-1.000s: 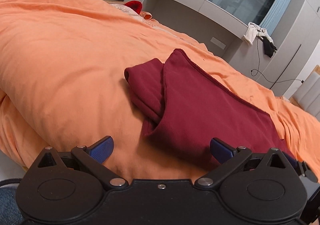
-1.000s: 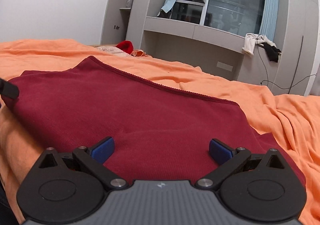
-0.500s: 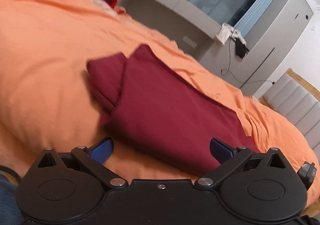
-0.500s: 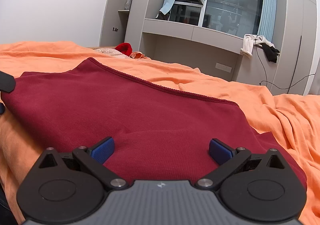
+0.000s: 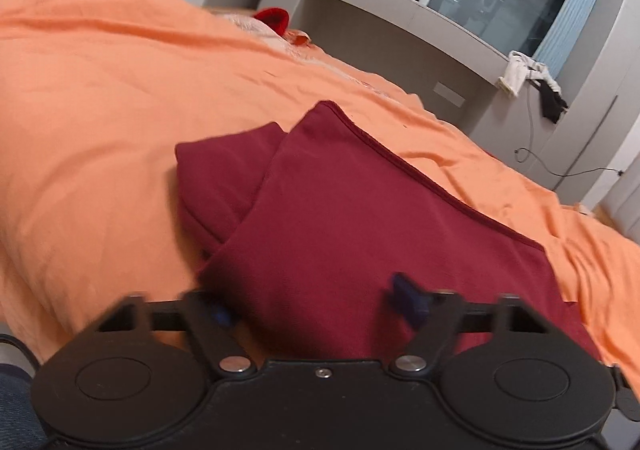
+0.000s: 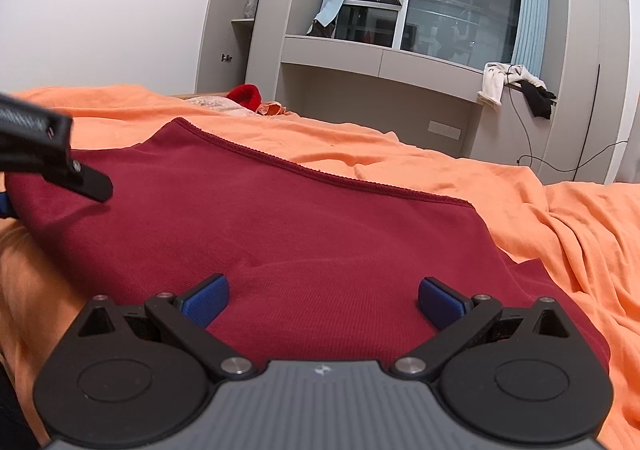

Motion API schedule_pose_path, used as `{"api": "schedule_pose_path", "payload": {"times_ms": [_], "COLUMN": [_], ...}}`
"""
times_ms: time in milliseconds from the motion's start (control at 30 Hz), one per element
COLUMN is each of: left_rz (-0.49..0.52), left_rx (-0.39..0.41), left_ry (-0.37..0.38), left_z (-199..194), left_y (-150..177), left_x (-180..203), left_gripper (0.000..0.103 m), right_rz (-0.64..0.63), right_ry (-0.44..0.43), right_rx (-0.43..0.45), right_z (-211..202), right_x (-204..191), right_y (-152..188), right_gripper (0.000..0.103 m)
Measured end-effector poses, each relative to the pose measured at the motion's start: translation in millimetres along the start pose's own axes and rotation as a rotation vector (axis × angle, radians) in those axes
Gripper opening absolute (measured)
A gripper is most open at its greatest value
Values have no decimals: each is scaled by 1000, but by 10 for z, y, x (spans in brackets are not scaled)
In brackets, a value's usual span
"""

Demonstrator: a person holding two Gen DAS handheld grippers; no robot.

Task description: Fold small clothes

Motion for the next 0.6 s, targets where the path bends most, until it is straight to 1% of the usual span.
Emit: {"api": "schedule_pose_path", "payload": {"times_ms": [33, 100, 133, 233, 300, 367, 500, 600], "left_rz": [-5, -32, -43, -11, 39, 89, 201, 324], "left_rx": [4, 8, 19, 56, 85, 110, 161, 188], "left_ry": [-5, -3, -4, -13, -15, -1, 77, 136], "left_z": [10, 24, 22, 0, -41, -76, -155, -201], "left_y": [-6, -31, -38, -58, -70, -110, -233, -302], "left_x": [-5, -43, -51, 3, 62, 187, 524, 888], "left_gripper": [39, 31, 24, 17, 16, 15, 13, 12], "right_rz": [4, 11, 13, 16, 15, 14, 17, 30], "right_ry": [-6, -18, -23, -38, -48, -57, -51, -40], "right_rx": [-2, 0, 2, 11, 16, 21, 30, 49], "right_z": [-4, -28, -45, -103, -143, -193, -329, -462], "right_x": [7, 23, 29, 43, 58, 85, 201, 351], "right_y": [-4, -3, -1, 7, 11, 11, 16, 15], "right_gripper": [103, 103, 103, 103, 103, 103, 103, 103]}}
Point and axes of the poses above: each gripper's, at about its wrist camera, not at the fingertips, and z roughly the way its jaws point, x to its right, y to its underside, the point moved 5 cm from there along z, roughly the way its jaws point, and after that the axes turned 10 degrees about -z, right-handed, at the moved point
